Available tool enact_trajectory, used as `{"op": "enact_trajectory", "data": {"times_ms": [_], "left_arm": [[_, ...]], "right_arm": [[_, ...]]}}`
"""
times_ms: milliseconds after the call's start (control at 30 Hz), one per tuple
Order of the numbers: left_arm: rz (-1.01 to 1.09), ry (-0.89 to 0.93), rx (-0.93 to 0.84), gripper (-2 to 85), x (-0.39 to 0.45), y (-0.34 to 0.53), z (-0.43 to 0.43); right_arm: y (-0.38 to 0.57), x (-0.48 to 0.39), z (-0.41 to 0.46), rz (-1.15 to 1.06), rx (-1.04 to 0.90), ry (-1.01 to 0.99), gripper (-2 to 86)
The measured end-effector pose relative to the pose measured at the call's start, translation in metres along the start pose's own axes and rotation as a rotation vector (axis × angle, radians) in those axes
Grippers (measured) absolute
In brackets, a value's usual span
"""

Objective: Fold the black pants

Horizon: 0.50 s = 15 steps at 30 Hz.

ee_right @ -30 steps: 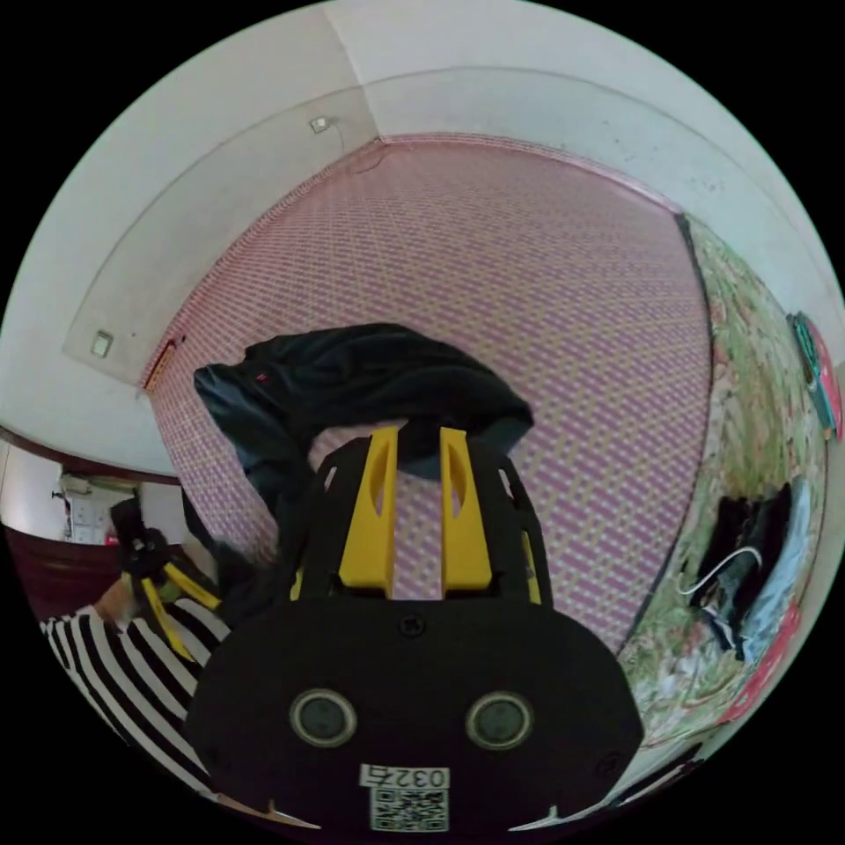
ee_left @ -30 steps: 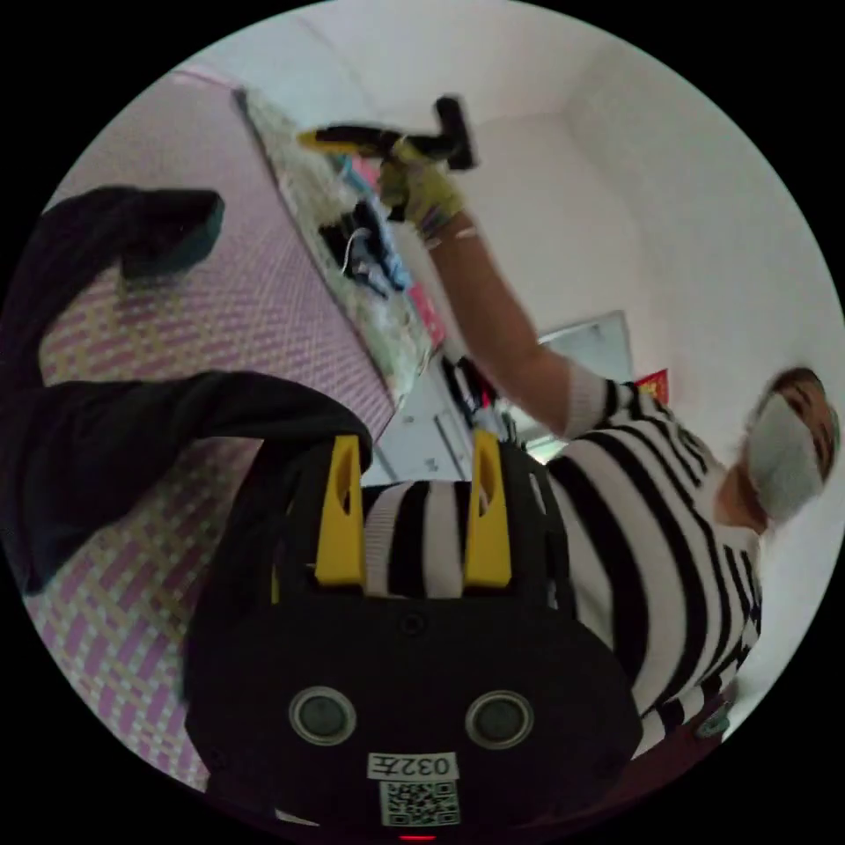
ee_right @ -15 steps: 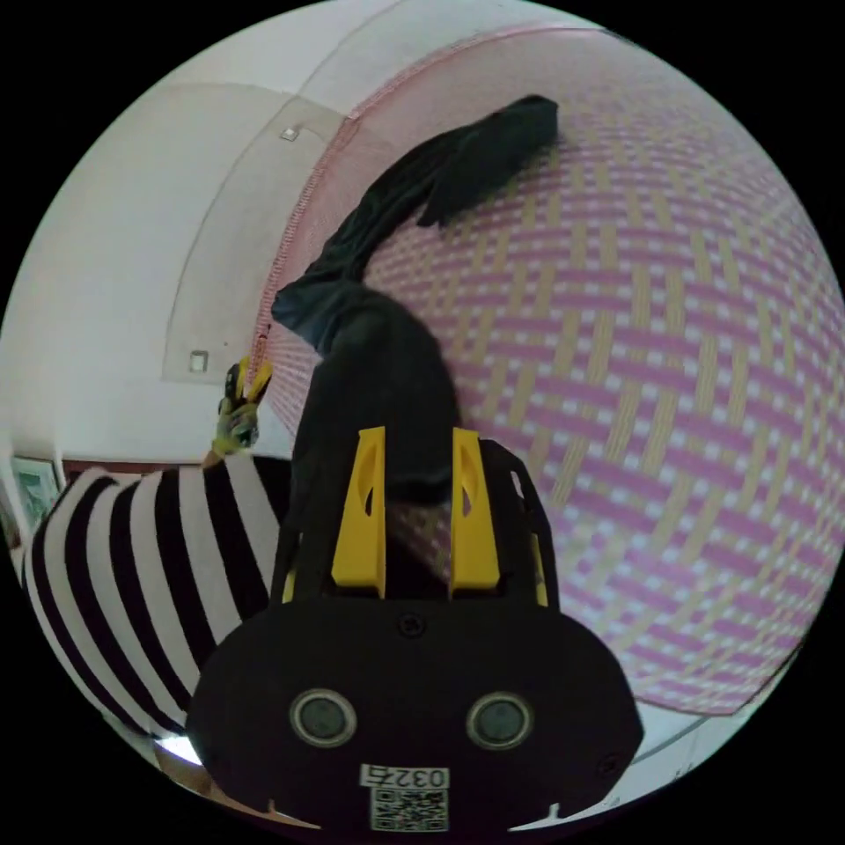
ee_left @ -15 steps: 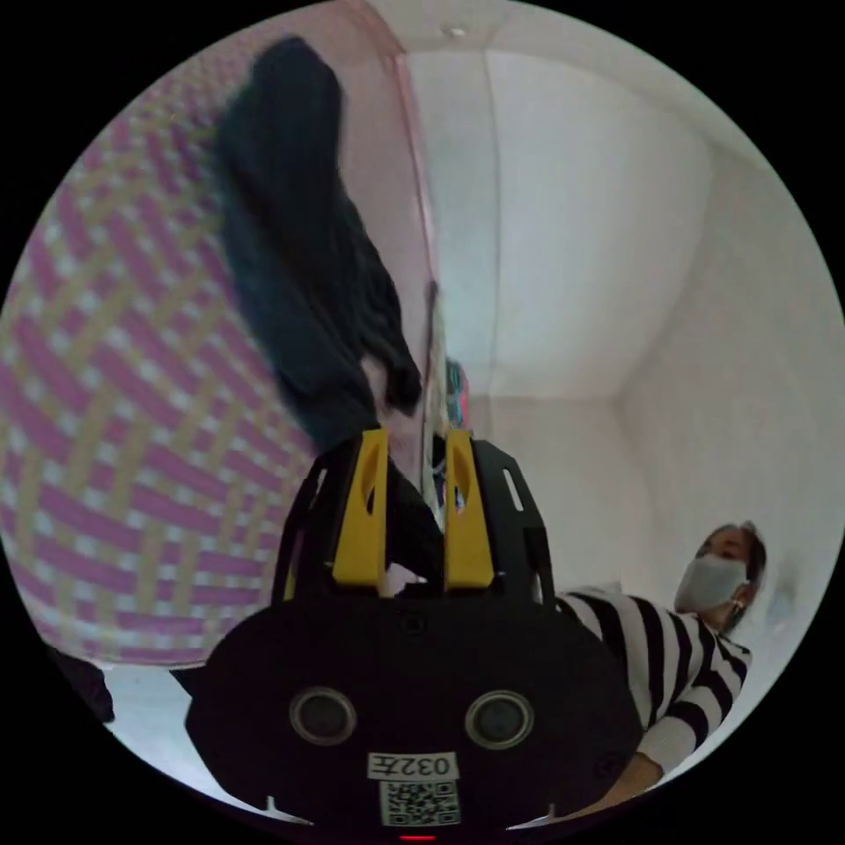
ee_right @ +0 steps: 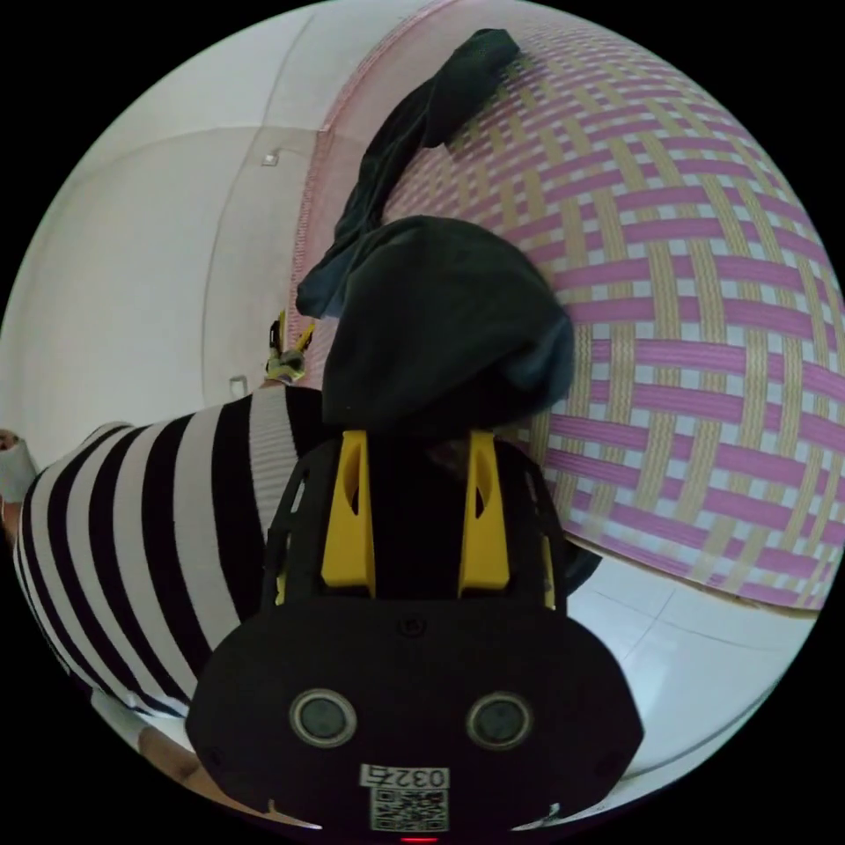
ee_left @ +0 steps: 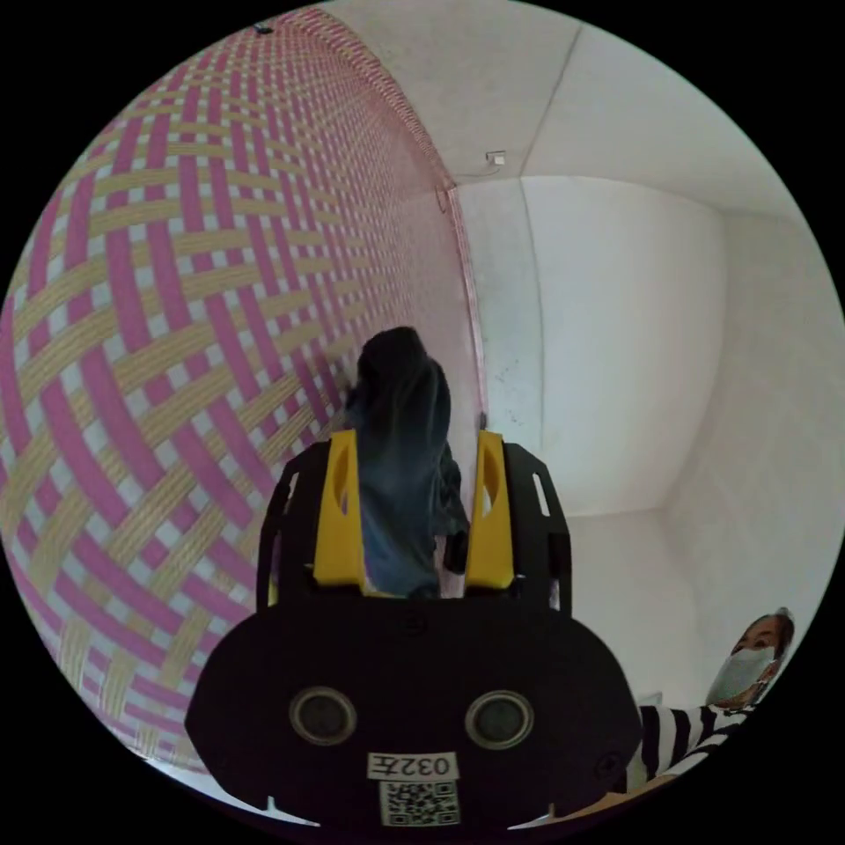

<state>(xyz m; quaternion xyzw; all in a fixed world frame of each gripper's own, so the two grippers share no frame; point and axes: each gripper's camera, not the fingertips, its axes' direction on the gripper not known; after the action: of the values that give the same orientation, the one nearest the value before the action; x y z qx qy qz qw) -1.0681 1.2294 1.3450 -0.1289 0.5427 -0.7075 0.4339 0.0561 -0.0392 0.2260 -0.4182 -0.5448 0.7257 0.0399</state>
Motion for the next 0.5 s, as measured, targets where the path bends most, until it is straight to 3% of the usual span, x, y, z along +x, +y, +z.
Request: {"op": "enact_trajectory", "data": {"times_ms": [133, 333, 400, 500], "left_arm": [[0.028, 0.003, -0.058, 0.8, 0.050, -0.037, 0.014], [0.237, 0.193, -0.227, -0.8, 0.207, -0.090, -0.010], [0.277, 0.173, -0.341, -0.8, 0.247, -0.077, -0.041], [0.230, 0.098, -0.459, -0.8, 0.248, -0.033, -0.077]], "right_arm": [[-0.019, -0.023, -0.004, -0.019, 0.055, 0.179, 3.0], [-0.042, -0.128, -0.122, -0.299, 0.307, 0.550, 0.5], [-0.021, -0.178, -0.171, -0.386, 0.418, 0.822, 0.3], [-0.001, -0.191, -0.210, -0.350, 0.416, 1.001, 0.5]]}}
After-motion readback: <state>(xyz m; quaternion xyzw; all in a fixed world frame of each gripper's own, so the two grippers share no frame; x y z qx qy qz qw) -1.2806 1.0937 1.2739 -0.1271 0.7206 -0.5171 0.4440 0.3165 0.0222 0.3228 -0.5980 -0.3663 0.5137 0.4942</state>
